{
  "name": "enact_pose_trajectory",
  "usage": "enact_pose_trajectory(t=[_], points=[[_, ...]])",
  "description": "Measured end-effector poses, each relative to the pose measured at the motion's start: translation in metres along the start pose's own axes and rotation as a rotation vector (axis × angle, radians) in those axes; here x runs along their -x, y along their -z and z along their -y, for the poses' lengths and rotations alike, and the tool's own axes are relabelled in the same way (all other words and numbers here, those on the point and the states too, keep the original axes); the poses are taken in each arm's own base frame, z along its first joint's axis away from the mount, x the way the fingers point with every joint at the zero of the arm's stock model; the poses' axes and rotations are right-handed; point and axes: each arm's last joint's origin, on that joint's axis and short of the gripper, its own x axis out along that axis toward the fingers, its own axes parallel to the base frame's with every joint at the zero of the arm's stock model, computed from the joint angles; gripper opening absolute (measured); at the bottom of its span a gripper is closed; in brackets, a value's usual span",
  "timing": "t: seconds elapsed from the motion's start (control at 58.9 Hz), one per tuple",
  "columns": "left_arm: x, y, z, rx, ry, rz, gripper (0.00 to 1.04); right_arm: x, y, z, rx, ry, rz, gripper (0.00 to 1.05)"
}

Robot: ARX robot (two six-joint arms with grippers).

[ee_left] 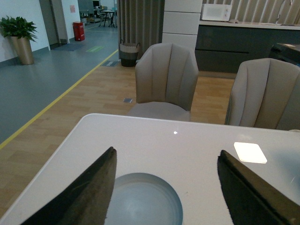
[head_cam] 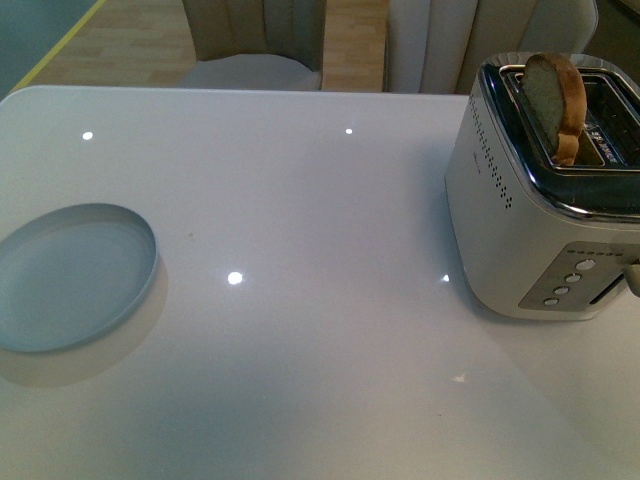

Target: Left arm holds plate, right arm toasts bread

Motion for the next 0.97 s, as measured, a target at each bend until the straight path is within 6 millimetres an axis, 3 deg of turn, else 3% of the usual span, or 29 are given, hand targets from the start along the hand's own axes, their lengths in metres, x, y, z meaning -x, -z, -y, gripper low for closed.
enact_pose_trajectory(t=[0.068,0.153,0.968], points=[[0.0000,0.0000,0.0000,0.000,0.000,0.000,0.85,0.0000,0.0000,0.0000,0.000,0.000,0.000,0.96],[0.0000,0.0000,0.0000,-0.001,0.000,0.000,0.99,0.0000,0.0000,0.0000,0.000,0.000,0.000,0.96],[0.0000,0.0000,0.0000,-0.002,0.000,0.000,0.98,0.0000,0.0000,0.0000,0.000,0.000,0.000,0.96]])
